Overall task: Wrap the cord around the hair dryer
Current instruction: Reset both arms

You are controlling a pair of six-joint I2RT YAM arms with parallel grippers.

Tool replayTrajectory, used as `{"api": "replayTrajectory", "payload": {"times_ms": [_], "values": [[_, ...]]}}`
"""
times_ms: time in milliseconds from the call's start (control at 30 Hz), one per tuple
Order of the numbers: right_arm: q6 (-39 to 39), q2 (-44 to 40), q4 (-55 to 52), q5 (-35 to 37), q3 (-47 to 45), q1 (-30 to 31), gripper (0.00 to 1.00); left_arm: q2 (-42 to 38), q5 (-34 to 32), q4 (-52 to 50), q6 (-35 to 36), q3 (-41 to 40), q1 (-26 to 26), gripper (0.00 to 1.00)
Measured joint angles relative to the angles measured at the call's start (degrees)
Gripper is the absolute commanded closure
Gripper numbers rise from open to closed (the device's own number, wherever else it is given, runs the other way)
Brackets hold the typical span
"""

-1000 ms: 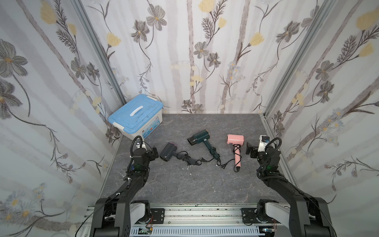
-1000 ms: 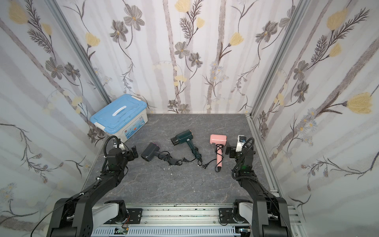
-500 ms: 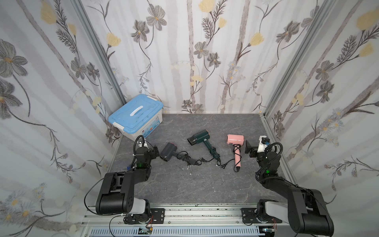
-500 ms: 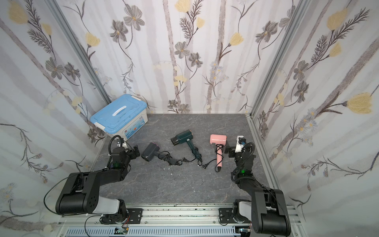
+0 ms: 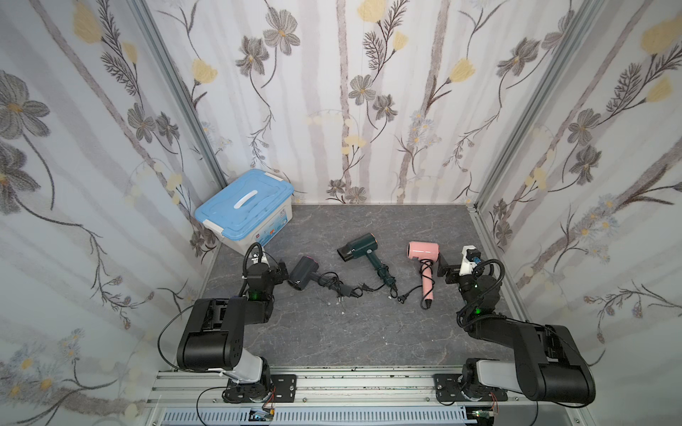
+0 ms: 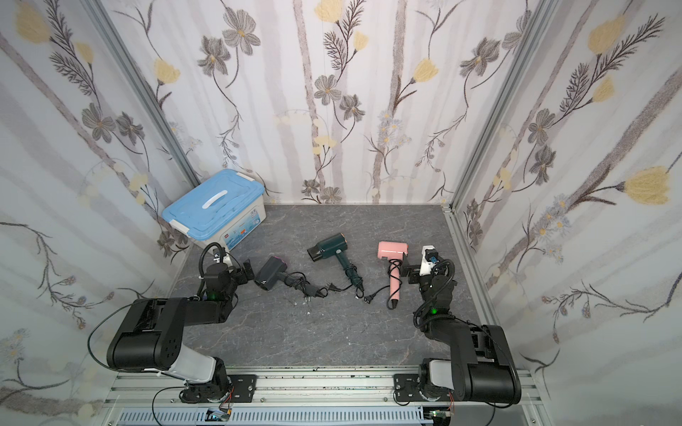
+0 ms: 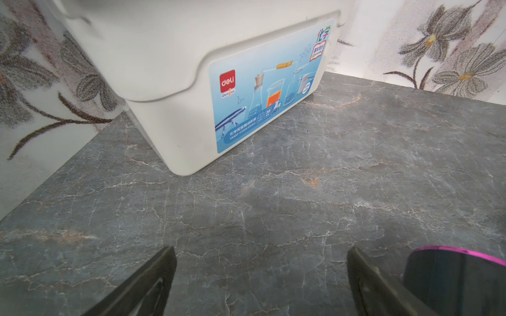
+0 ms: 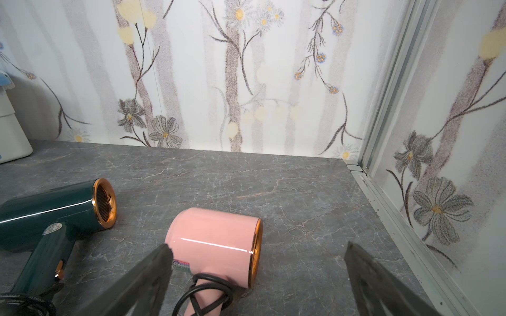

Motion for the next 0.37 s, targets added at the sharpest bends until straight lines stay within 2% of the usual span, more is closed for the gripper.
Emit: {"api": "replayTrajectory", "payload": {"times_ms": [367], "values": [[-0.04, 0.11, 0.15, -0.04, 0.0, 0.04, 0.0, 0.44, -1.03, 0.2, 0.0, 0.28, -0.07, 0.0]]}}
